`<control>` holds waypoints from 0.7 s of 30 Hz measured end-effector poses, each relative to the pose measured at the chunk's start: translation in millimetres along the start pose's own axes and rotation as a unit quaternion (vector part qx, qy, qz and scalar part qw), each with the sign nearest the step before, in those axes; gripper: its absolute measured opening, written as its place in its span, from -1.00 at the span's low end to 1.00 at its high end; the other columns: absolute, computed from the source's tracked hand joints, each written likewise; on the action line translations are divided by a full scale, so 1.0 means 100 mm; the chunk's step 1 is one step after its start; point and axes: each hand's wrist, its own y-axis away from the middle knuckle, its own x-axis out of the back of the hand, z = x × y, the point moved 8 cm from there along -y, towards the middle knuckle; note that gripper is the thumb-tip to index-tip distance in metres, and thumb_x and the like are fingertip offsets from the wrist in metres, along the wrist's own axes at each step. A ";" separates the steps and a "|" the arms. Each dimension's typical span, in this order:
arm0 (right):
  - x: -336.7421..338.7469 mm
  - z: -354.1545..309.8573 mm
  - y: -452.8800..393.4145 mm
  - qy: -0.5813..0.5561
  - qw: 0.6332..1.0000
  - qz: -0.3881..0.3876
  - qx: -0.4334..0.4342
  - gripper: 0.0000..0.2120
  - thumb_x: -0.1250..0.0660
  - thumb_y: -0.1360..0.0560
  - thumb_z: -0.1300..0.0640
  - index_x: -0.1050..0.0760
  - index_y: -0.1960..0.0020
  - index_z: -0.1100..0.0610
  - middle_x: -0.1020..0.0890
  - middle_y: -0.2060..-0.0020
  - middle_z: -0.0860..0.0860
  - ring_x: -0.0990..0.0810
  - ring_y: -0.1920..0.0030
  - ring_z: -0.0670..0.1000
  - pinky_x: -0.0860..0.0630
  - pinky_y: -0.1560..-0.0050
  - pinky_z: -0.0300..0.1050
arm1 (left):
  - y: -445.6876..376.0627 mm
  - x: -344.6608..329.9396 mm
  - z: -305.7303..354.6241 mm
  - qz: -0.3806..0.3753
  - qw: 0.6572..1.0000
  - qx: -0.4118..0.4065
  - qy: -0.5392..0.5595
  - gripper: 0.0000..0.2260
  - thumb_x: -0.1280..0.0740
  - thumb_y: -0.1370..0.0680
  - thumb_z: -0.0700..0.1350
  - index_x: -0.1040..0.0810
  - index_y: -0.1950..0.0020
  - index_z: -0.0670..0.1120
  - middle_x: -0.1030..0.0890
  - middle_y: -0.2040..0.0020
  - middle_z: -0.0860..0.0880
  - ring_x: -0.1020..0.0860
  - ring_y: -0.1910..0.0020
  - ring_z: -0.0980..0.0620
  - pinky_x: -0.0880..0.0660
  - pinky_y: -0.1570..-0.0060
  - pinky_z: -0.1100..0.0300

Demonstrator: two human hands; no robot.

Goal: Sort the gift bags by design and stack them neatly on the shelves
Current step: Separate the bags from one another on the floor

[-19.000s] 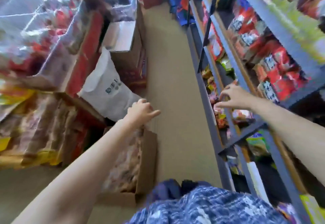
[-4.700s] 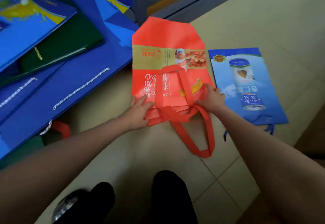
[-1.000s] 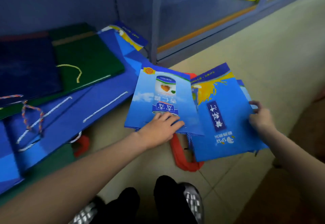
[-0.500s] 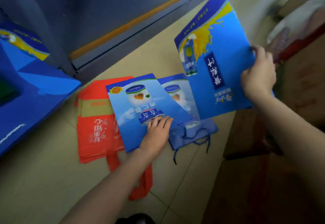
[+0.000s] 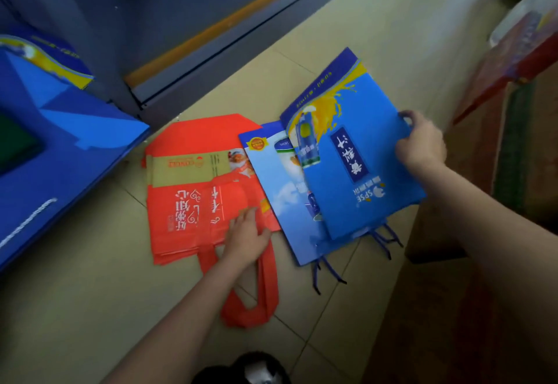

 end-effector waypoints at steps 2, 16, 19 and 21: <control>-0.06 0.17 0.05 0.002 1.000 -0.008 -0.018 -0.45 -0.11 -0.44 0.42 -0.34 -0.37 0.06 -0.42 -0.27 0.21 -0.39 -0.27 0.24 -0.38 -0.15 0.05 | -0.04 -0.08 0.14 -0.007 0.999 -0.012 0.031 -0.48 -0.26 -0.55 -0.09 -0.20 -0.47 -0.18 -0.29 -0.45 -0.18 -0.26 -0.42 -0.12 -0.16 -0.37 0.16; -0.05 0.48 0.05 -0.157 0.980 0.029 -0.116 -0.48 -0.06 -0.45 0.41 -0.40 -0.32 0.05 -0.54 -0.05 0.14 -0.53 -0.01 0.13 -0.45 0.09 -0.15 | -0.04 0.21 -0.30 -0.048 0.978 0.018 -0.200 -0.45 -0.15 -0.59 0.05 -0.04 -0.53 0.04 0.01 -0.55 0.02 -0.01 -0.49 -0.16 -0.10 -0.38 -0.18; -0.44 0.38 0.13 -0.284 0.943 -0.033 -0.170 -0.55 -0.06 -0.50 0.41 -0.40 -0.30 0.09 -0.45 0.30 0.02 -0.45 0.42 -0.06 -0.29 0.61 -0.37 | 0.15 0.34 -0.86 -0.102 0.963 0.062 -0.241 -0.44 -0.07 -0.62 0.10 0.12 -0.54 0.09 0.20 -0.54 0.09 0.12 -0.51 -0.23 -0.03 -0.39 -0.28; -0.72 0.29 0.24 -0.323 0.920 -0.078 -0.206 -0.57 -0.07 -0.51 0.40 -0.42 -0.26 0.04 -0.46 0.31 0.01 -0.42 0.40 -0.05 -0.29 0.64 -0.37 | 0.22 0.43 -1.07 -0.116 0.960 0.081 -0.241 -0.43 -0.05 -0.62 0.13 0.18 -0.53 0.11 0.28 -0.53 0.11 0.18 -0.50 -0.26 -0.03 -0.38 -0.30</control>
